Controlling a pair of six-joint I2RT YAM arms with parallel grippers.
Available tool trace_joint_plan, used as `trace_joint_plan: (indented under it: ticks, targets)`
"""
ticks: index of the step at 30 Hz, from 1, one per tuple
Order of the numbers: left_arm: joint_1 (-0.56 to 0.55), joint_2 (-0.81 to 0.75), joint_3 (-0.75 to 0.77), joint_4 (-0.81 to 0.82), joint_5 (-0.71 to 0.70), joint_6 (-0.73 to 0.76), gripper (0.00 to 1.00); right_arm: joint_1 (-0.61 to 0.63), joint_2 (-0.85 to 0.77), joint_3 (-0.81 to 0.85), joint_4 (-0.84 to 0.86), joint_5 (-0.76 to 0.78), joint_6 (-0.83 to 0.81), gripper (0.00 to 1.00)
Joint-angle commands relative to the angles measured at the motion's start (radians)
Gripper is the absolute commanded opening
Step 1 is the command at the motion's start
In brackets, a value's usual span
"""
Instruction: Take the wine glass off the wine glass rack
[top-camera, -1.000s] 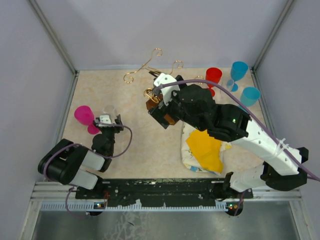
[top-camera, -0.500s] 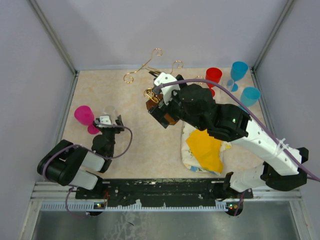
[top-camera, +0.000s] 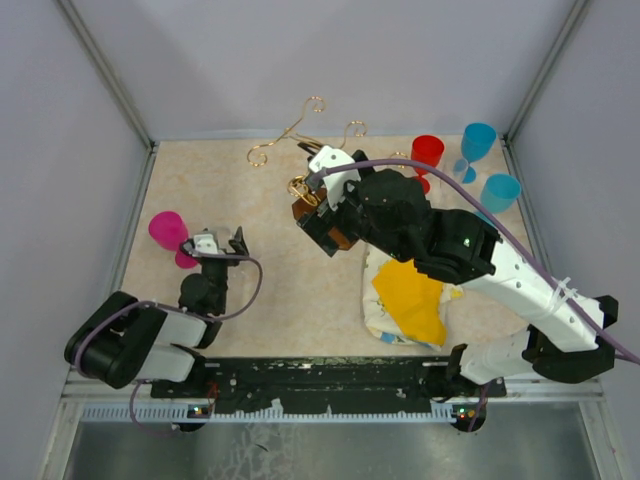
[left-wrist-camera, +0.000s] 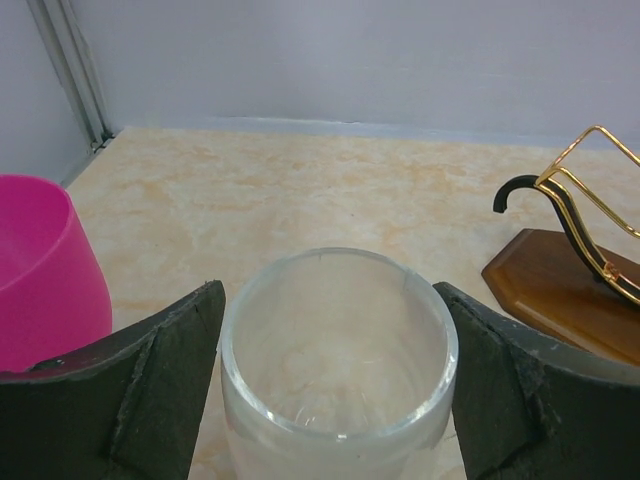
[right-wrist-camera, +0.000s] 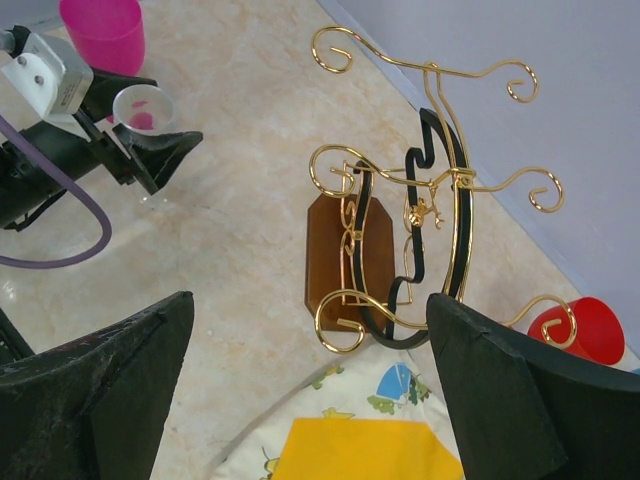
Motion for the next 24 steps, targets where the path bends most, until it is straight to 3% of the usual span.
trace_joint_plan:
  ticks: [1, 6, 12, 17, 20, 24]
  targets:
    - [-0.013, -0.045, -0.021, 0.076, -0.004, -0.034, 0.89, -0.010, -0.028, 0.009, 0.049, 0.008, -0.017, 0.99]
    - [-0.048, -0.224, -0.033, -0.097, -0.020, -0.063, 0.89, -0.011, -0.049, 0.001, 0.054, 0.011, -0.007, 0.99]
    - [-0.063, -0.608, 0.059, -0.671, -0.031, -0.150, 0.90, -0.011, -0.076, -0.027, 0.071, 0.020, 0.029, 0.99]
    - [-0.062, -0.815, 0.177, -1.093, -0.008, -0.261, 0.91, -0.028, -0.085, -0.033, 0.064, 0.025, 0.113, 0.99]
    - [-0.063, -0.832, 0.316, -1.334, 0.008, -0.339, 0.94, -0.153, -0.048, 0.035, -0.010, -0.089, 0.251, 0.99]
    - [-0.063, -0.694, 0.631, -1.664, 0.000, -0.412, 0.96, -0.407, 0.040, 0.184, -0.130, -0.258, 0.425, 0.99]
